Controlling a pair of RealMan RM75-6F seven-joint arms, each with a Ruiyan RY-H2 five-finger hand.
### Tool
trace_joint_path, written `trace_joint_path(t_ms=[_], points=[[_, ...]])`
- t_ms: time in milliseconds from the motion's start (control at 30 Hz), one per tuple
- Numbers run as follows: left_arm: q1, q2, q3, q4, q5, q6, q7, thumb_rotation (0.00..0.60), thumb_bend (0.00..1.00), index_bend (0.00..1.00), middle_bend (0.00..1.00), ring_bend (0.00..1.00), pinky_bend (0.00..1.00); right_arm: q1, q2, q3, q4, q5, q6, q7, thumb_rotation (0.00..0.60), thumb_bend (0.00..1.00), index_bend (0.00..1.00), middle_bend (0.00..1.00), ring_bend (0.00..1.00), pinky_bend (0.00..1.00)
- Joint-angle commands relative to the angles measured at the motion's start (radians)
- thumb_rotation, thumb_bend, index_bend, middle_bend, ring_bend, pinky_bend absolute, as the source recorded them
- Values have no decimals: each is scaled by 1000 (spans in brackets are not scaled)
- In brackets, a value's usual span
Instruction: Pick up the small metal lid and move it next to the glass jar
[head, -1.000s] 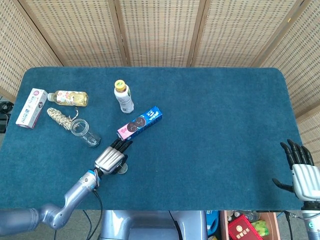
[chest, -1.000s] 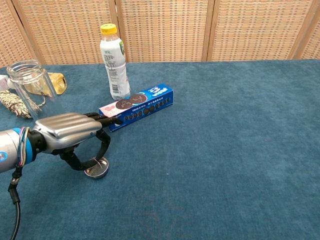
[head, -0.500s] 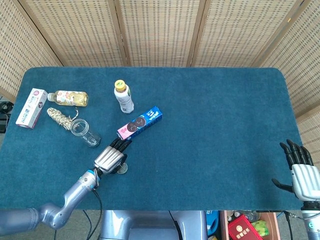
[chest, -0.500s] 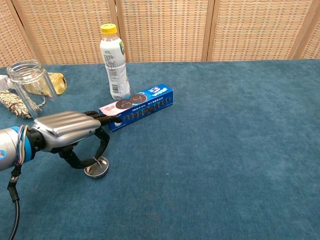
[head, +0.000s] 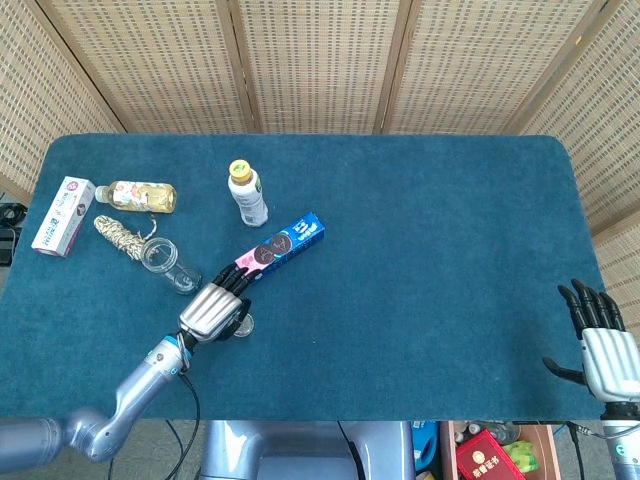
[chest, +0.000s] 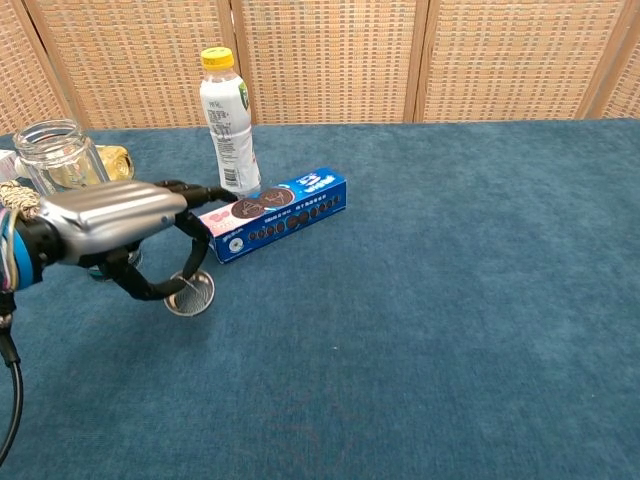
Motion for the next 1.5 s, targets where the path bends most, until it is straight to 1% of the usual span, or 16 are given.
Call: trace_joint_path(t_ms=[33,200,267,300,333,500,700,833,1033,1333,1500], points=[[7,32,-12,-32,16,22,-25,600,442,641,0,0,0,0,0,0,-1,0,1,-1,600,19,0,0,0,0],[16,98,-39,-97,35,62,-58,600,442,642,0,0,0,-1,1,0,-3,1,2,-2,600,18,0,0,0,0],[21,132,-54,-130,41,80,-74,600,443,644,0,0,0,-1,1,0,-3,1,2,-3,600,18,0,0,0,0],[23,161,-72,-154,42,95,-86,600,443,644,0,0,0,-1,1,0,-3,0,2,-5,600,19,0,0,0,0],[23,196,-83,-182,42,99,-95,600,442,644,0,0,0,-1,0,-1,-4,0,2,-7,600,19,0,0,0,0],[24,299,-120,-264,34,110,-114,600,442,648,0,0,0,0,-1,-2,-7,-1,1,-16,600,19,0,0,0,0],[25,409,-163,-326,-4,111,-141,600,443,650,0,0,0,0,-2,-4,-12,-2,0,-25,600,19,0,0,0,0],[27,459,-182,-324,-44,107,-152,600,442,651,0,0,0,0,-2,-4,-13,-3,1,-27,600,18,0,0,0,0],[34,491,-186,-278,-99,91,-171,600,443,650,0,0,0,0,-3,-5,-15,-3,0,-32,600,19,0,0,0,0],[32,471,-169,-181,-150,51,-198,600,443,650,0,0,0,2,-4,-3,-16,3,-4,-42,600,19,0,0,0,0],[35,466,-168,-146,-166,36,-229,600,443,650,0,0,0,2,-8,-4,-17,4,-5,-47,600,19,0,0,0,0]])
